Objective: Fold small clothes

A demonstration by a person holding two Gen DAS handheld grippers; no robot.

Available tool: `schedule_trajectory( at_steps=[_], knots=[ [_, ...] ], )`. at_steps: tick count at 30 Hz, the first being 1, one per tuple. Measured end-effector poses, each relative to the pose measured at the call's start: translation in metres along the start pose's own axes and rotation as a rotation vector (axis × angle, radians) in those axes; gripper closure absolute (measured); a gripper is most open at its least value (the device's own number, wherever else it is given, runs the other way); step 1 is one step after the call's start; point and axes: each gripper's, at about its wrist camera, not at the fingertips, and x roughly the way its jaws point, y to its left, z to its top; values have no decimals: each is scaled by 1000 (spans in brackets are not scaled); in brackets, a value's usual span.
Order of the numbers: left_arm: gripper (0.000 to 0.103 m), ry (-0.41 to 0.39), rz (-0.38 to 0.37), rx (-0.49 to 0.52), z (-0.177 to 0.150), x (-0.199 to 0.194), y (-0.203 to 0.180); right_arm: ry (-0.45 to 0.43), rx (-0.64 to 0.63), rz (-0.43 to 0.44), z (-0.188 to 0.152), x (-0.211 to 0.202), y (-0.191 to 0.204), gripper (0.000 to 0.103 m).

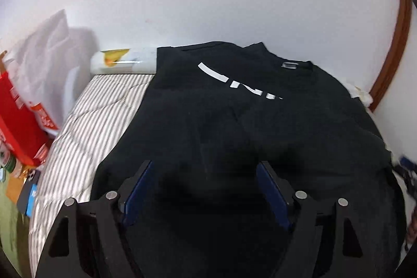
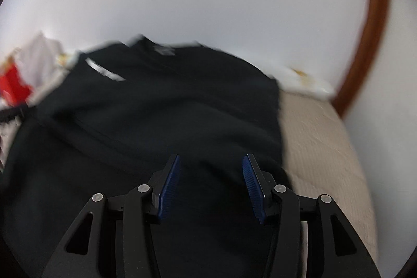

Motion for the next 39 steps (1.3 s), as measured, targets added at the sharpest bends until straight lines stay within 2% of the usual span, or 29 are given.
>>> schedule_trajectory(
  at_steps=[1, 3, 6, 7, 8, 9, 10, 11, 12, 14, 15, 17, 18, 19, 21, 24, 26, 29, 31, 32, 34, 36, 38, 39],
  knots=[
    [32, 13, 9, 4, 2, 10, -1, 14, 6, -19, -6, 4, -7, 54],
    [44, 62, 35, 13, 5, 34, -1, 51, 38, -56, -19, 14, -27, 54],
    [47, 63, 20, 1, 5, 46, -3, 90, 76, -80, -28, 28, -46, 54],
    [54, 61, 16, 10, 6, 47, -6, 103, 82, -79, -29, 35, -49, 54],
    [67, 62, 1, 26, 7, 48, -10, 120, 87, -77, -31, 42, -53, 54],
    [73, 61, -8, 38, 7, 49, -15, 132, 88, -72, -30, 49, -53, 54],
    [76, 55, 11, 44, 7, 50, -17, 141, 83, -65, -30, 53, -55, 53],
    [88, 43, 42, 58, 7, 50, -20, 145, 74, -65, -31, 58, -57, 52],
    [90, 29, 53, 67, 9, 49, -22, 140, 57, -84, -29, 63, -53, 50],
    [97, 6, 19, 43, 15, 42, -19, 117, 48, -126, -23, 71, -52, 50],
    [97, -25, 1, 21, 19, 33, -14, 104, 63, -136, -18, 76, -54, 51],
    [97, -85, -27, -4, 28, 13, -5, 81, 101, -119, -9, 75, -61, 82],
    [97, -103, -42, -15, 33, 5, 0, 72, 109, -110, -5, 71, -64, 89],
    [97, -130, -56, -29, 40, -7, 7, 38, 117, -102, -1, 61, -67, 89],
    [97, -172, -27, -30, 49, -20, 17, -22, 112, -89, 5, 41, -65, 88],
    [97, -199, 6, -36, 54, -30, 35, -53, 69, -43, 6, 22, -58, 87],
    [97, -168, 23, -44, 52, -21, 48, -35, 22, 0, 3, 17, -49, 84],
    [97, -94, 54, -61, 35, 0, 66, -17, -58, 56, -4, 12, -35, 75],
    [96, -51, 38, -75, 22, 11, 72, -43, -78, 89, -6, 1, -31, 74],
    [92, -37, 44, -73, 16, 14, 74, -58, -77, 104, -5, -4, -30, 73],
    [90, -21, 54, -56, 8, 15, 73, -108, -55, 152, 0, -18, -29, 63],
    [83, -25, 62, -54, 5, 14, 70, -155, -16, 192, 10, -22, -31, 54],
    [62, -32, 55, -55, 2, 15, 68, -166, 29, 198, 17, -15, -33, 53],
    [53, -33, 59, -47, 0, 16, 66, -140, 51, 188, 21, -3, -33, 53]
  ],
)
